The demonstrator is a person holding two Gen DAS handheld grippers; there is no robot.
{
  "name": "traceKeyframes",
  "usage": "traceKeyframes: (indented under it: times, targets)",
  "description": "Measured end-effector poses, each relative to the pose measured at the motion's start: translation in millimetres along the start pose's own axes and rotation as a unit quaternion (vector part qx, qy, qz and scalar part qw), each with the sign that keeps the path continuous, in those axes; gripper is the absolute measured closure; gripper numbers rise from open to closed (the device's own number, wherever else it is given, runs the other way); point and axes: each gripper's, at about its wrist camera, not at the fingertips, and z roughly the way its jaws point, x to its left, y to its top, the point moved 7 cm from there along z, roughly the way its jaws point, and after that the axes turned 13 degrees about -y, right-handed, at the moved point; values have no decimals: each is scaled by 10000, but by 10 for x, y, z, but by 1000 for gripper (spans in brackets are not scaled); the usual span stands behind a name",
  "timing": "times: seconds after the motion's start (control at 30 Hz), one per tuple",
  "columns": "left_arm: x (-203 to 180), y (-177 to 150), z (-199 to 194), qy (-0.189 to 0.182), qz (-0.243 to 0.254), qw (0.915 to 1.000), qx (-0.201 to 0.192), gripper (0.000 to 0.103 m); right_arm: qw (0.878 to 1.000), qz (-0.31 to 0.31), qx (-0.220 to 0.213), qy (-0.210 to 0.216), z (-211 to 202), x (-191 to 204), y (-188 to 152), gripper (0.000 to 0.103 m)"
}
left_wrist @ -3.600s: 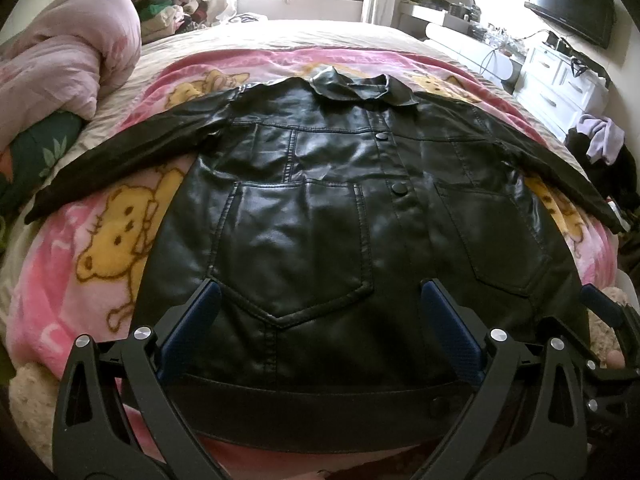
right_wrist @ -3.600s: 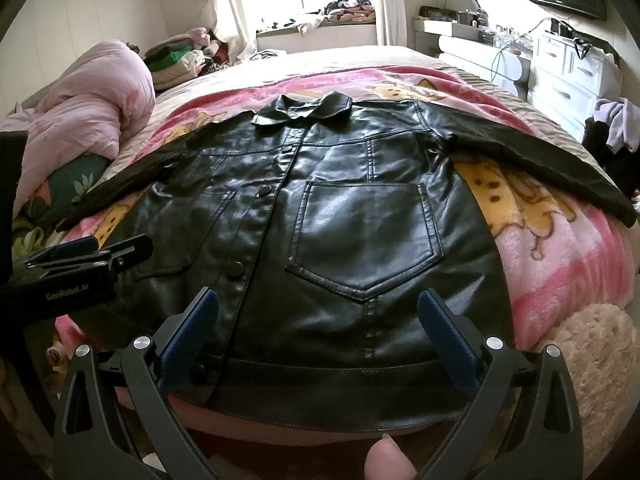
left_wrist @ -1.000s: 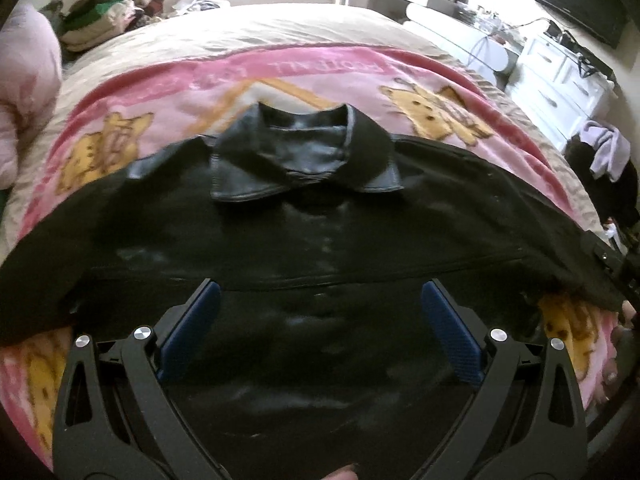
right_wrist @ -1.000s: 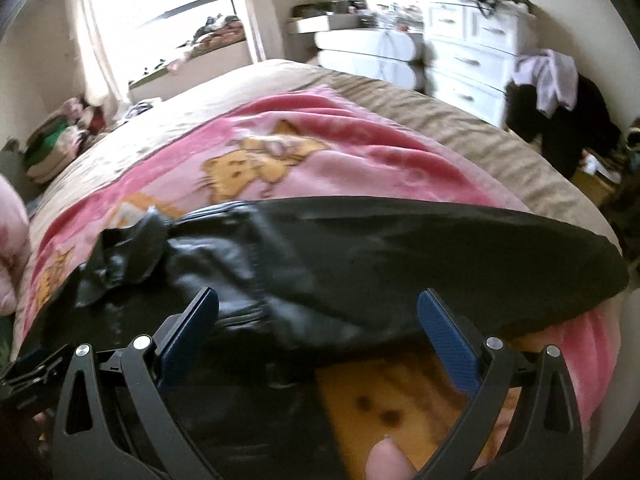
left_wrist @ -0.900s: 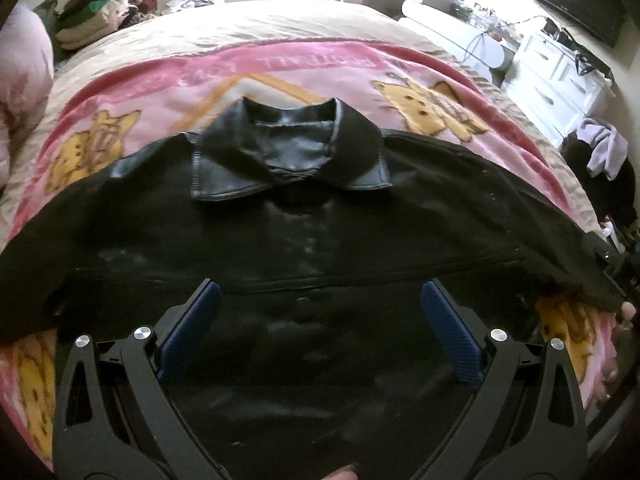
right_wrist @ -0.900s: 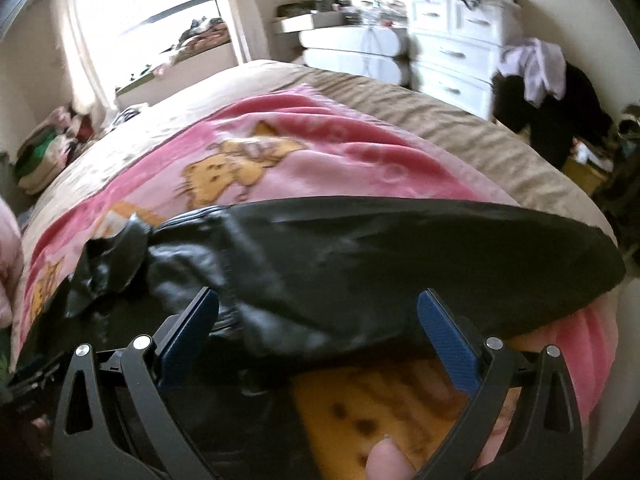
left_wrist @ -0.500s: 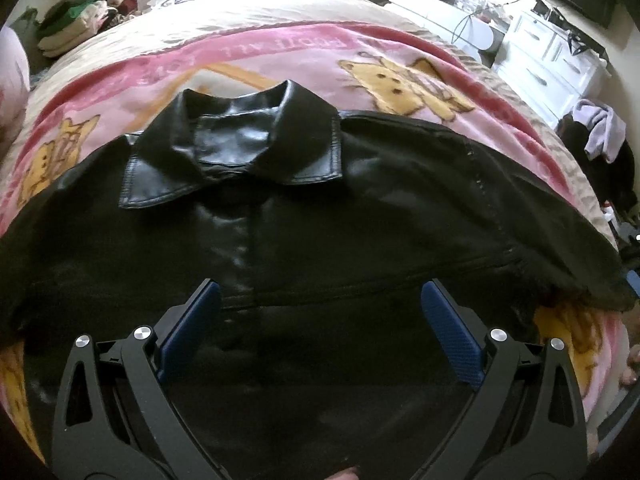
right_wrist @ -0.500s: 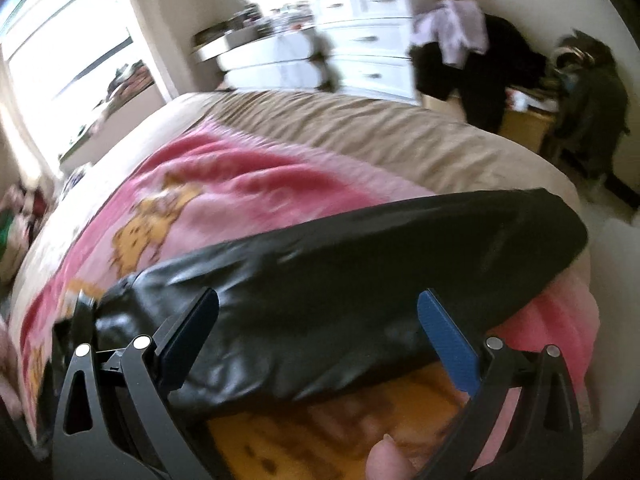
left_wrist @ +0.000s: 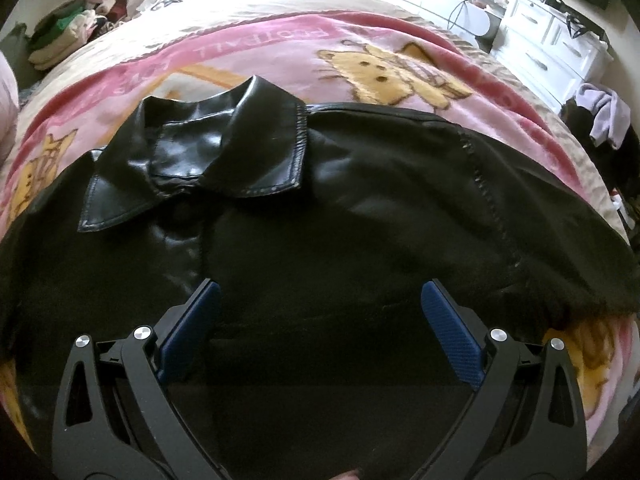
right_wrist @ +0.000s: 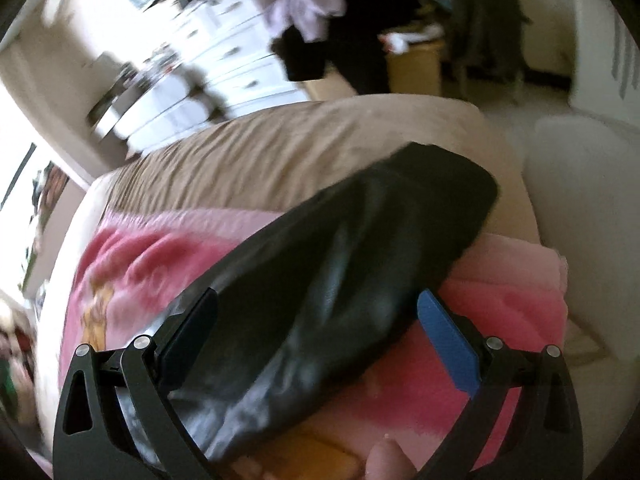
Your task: Fold large clothes
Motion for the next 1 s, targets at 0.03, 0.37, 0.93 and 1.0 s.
traceKeyframes:
  times: [0.03, 0.37, 0.93, 1.0]
  targets:
    - [-2, 10, 9, 28, 6, 10000, -1, 9, 10000, 35, 11, -11, 20, -8, 11, 4]
    - [99, 105, -14, 251, -87, 9996, 26, 9, 9970, 670, 339, 188, 483, -34, 109, 4]
    - [474, 228, -720, -49, -442, 9985, -326, 9, 9559, 133, -684, 2852, -469, 619, 207, 96]
    - [526, 254, -795, -68, -487, 9981, -376, 9, 9442, -144, -861, 3177, -721, 825, 181, 96]
